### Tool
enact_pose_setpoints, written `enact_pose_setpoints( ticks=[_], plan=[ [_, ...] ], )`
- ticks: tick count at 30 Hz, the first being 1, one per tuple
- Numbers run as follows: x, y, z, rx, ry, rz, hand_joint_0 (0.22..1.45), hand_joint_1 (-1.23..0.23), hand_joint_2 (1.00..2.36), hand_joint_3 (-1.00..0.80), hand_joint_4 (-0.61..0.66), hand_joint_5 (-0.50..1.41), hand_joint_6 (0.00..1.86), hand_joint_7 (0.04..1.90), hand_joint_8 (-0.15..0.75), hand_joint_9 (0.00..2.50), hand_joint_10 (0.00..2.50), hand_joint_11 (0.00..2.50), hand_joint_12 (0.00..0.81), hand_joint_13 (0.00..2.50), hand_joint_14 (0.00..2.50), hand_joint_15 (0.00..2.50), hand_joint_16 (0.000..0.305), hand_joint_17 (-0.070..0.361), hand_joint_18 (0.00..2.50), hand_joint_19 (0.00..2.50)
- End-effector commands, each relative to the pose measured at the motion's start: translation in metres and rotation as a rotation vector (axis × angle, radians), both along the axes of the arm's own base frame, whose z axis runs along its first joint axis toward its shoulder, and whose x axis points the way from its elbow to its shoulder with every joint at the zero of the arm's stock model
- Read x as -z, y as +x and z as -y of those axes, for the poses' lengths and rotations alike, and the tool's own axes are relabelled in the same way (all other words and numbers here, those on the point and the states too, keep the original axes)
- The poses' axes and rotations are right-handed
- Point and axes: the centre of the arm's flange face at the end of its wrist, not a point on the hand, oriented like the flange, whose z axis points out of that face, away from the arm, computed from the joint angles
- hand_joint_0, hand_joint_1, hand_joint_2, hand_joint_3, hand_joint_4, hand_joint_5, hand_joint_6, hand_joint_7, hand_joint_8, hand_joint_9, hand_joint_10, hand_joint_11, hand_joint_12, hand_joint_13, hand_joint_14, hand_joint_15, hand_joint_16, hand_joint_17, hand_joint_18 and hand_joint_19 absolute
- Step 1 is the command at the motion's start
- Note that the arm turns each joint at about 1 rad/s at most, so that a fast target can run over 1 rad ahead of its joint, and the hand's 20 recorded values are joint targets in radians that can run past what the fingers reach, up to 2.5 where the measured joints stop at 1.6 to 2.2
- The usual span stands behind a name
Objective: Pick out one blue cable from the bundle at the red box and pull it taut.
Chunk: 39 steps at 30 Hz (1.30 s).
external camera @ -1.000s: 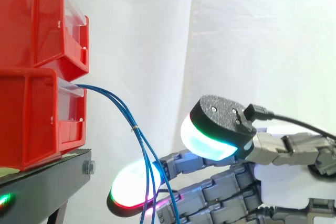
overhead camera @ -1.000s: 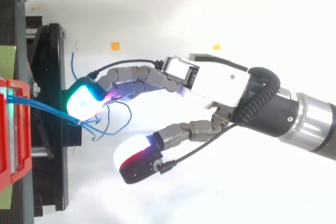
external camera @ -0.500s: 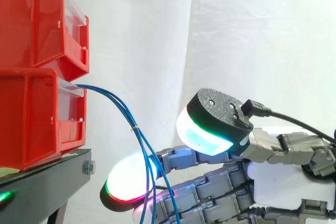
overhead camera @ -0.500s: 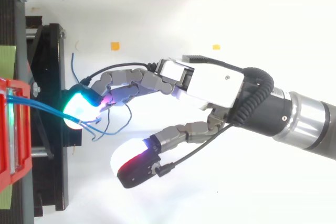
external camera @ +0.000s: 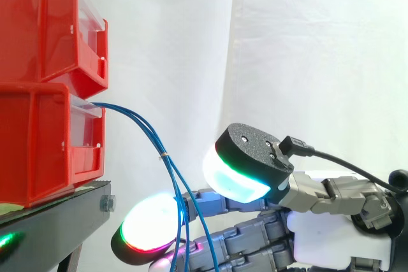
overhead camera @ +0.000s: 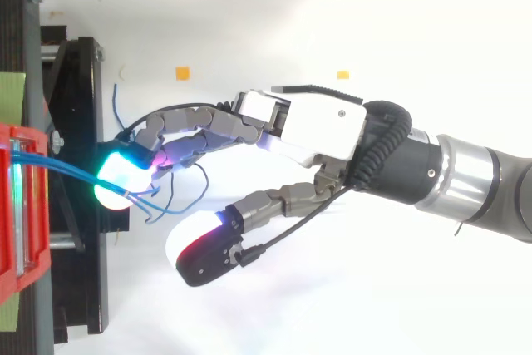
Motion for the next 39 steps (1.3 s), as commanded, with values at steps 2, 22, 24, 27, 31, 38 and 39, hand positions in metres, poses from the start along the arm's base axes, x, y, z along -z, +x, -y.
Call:
enact_pose_setpoints(
  ticks=[2,22,24,27,31,38,39],
  plan=[
    [-0.002,0.002,0.003,-0.006,0.004,0.014,0.54,-0.68,1.00,-0.50,0.20,-0.19,0.50,1.01,0.248,0.59,0.02,0.48,0.357,0.66,0.02,0.41,0.052,0.118,0.49,0.62],
    [-0.011,0.008,0.009,-0.045,0.042,0.065,0.56,-0.68,1.00,-0.48,0.19,-0.17,0.50,1.07,0.246,0.61,0.02,0.51,0.355,0.69,0.02,0.43,0.052,0.117,0.50,0.64],
    [-0.011,0.008,0.007,-0.048,0.041,0.065,0.56,-0.68,1.00,-0.48,0.20,-0.17,0.50,1.08,0.244,0.61,0.02,0.51,0.355,0.69,0.02,0.44,0.052,0.117,0.50,0.64],
    [-0.013,0.010,0.005,-0.048,0.040,0.069,0.56,-0.68,1.00,-0.47,0.20,-0.17,0.50,1.07,0.245,0.61,0.02,0.51,0.354,0.69,0.02,0.44,0.052,0.117,0.50,0.64],
    [-0.016,0.012,0.003,-0.048,0.039,0.076,0.56,-0.68,1.00,-0.47,0.20,-0.17,0.50,1.08,0.247,0.62,0.02,0.52,0.353,0.69,0.02,0.45,0.052,0.117,0.50,0.64],
    [-0.017,0.012,-0.001,-0.055,0.039,0.074,0.58,-0.66,1.01,-0.42,0.19,-0.16,0.50,1.12,0.245,0.64,0.02,0.52,0.352,0.71,0.02,0.45,0.051,0.115,0.51,0.65],
    [-0.016,0.012,-0.001,-0.057,0.038,0.074,0.59,-0.66,1.01,-0.39,0.18,-0.15,0.50,1.13,0.247,0.65,0.02,0.53,0.352,0.71,0.02,0.45,0.051,0.115,0.51,0.65]
  ],
)
